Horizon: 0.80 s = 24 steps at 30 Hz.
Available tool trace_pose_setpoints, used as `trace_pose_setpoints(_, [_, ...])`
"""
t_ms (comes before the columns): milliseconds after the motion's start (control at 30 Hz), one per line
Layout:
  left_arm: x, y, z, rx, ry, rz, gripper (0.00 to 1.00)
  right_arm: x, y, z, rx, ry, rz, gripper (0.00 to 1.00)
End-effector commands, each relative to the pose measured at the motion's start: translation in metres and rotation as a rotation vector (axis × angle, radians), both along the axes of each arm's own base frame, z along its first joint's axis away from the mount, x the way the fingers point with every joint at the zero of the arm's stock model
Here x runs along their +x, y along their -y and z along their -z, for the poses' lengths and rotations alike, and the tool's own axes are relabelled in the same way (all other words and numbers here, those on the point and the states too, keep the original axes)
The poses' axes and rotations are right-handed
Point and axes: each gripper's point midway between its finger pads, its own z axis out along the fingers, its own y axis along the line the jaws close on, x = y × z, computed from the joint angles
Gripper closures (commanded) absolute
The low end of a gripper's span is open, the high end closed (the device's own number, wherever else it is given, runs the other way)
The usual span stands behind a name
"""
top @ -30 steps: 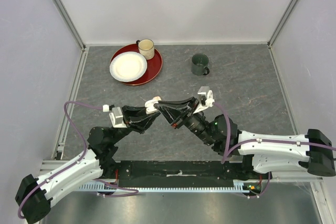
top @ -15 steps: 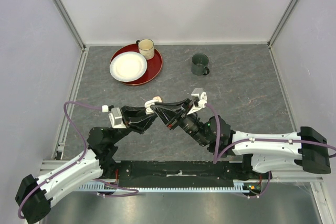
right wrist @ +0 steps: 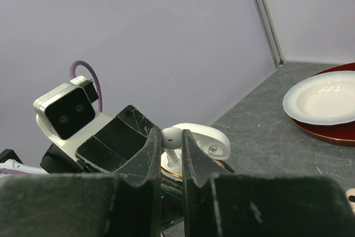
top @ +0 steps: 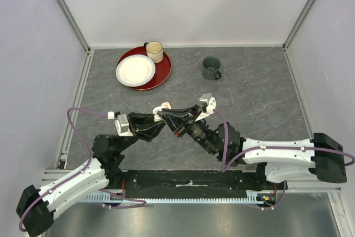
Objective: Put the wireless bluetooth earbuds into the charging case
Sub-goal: Place the earbud in the charging case.
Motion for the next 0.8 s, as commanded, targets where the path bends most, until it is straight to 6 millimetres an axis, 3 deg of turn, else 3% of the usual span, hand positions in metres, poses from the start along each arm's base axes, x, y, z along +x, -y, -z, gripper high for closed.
trace_pose_setpoints(0, [-0.007, -0.006, -0.025, -0.059, 0.07, 0.004, 0.98, 0.0, 0.0, -0.021, 0.067, -0.004, 0.001, 1.0])
trace_pose_setpoints(367, [-0.009, -0.007, -0.028, -0.067, 0.076, 0.005, 0.98, -0.001, -0.006, -0.012, 0.039, -0.014, -0.008, 1.0])
trace_pose_setpoints(767, [-0.007, -0.012, -0.031, -0.08, 0.086, -0.024, 0.98, -0.002, -0.013, 0.015, -0.099, -0.022, 0.013, 1.0])
